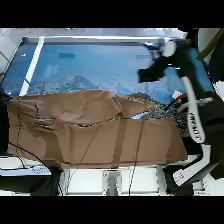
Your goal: Fold the clothes and pants, and hang the long-sleeved shirts on hangers.
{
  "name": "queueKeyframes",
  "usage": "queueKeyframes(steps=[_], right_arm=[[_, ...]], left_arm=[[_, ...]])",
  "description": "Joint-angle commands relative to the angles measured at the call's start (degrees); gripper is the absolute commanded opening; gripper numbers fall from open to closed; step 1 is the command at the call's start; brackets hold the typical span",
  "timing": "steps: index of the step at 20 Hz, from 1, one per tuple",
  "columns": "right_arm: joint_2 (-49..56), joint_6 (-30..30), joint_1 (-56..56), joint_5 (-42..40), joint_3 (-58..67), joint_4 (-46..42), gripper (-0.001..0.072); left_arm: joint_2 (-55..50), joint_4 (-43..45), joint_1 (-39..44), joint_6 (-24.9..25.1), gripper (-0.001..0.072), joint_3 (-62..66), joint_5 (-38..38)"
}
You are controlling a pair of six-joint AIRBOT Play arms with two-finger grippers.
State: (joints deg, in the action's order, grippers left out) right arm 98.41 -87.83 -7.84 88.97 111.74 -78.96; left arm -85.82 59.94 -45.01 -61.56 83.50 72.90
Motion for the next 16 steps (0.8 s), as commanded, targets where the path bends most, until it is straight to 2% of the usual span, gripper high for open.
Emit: queueKeyframes(steps=[1, 3, 4, 5, 6, 7, 9, 11, 13, 16], right_arm=[[-7.87, 3.10, 9.84, 5.64, -6.29, -3.37, 0.0412], [-13.94, 5.66, 13.84, 3.85, -18.80, -3.06, 0.0414], [-17.55, 7.52, 15.58, -1.62, -27.87, -1.70, 0.0415], [-20.85, 8.07, 16.94, -9.31, -36.85, 0.39, 0.0421], [-23.85, 8.07, 17.92, -19.74, -46.36, 4.00, 0.0492], [-25.33, 9.09, 18.16, -28.41, -53.72, 7.74, 0.0513], [-23.93, 17.25, 17.53, -40.33, -62.34, 15.02, 0.0513], [-19.37, 21.16, 17.07, -41.94, -61.81, 18.93, 0.0513], [-14.38, 25.62, 16.04, -39.23, -58.34, 21.49, 0.0513], [-10.38, 26.80, 13.42, -38.60, -53.24, 21.24, 0.0513]], left_arm=[[0.04, 0.00, 0.02, 0.28, 0.0027, 0.04, -0.02], [0.04, 0.00, 0.02, 0.28, 0.0027, 0.04, 0.00], [0.04, 0.00, 0.02, 0.26, 0.0027, 0.04, 0.00], [0.04, 0.00, 0.02, 0.26, 0.0027, 0.04, 0.04], [0.04, 0.00, 0.02, 0.26, 0.0027, 0.04, 0.07], [0.04, 0.00, 0.02, 0.26, 0.0027, 0.04, 0.07], [0.04, 0.00, 0.02, 0.24, 0.0028, 0.04, 0.48], [0.04, 0.00, 0.02, 0.22, 0.0027, 0.02, 1.92], [0.04, 0.02, 0.02, -0.20, 0.0027, 0.02, 3.23], [0.04, 0.00, 0.02, -0.20, 0.0027, 0.02, 4.37]])
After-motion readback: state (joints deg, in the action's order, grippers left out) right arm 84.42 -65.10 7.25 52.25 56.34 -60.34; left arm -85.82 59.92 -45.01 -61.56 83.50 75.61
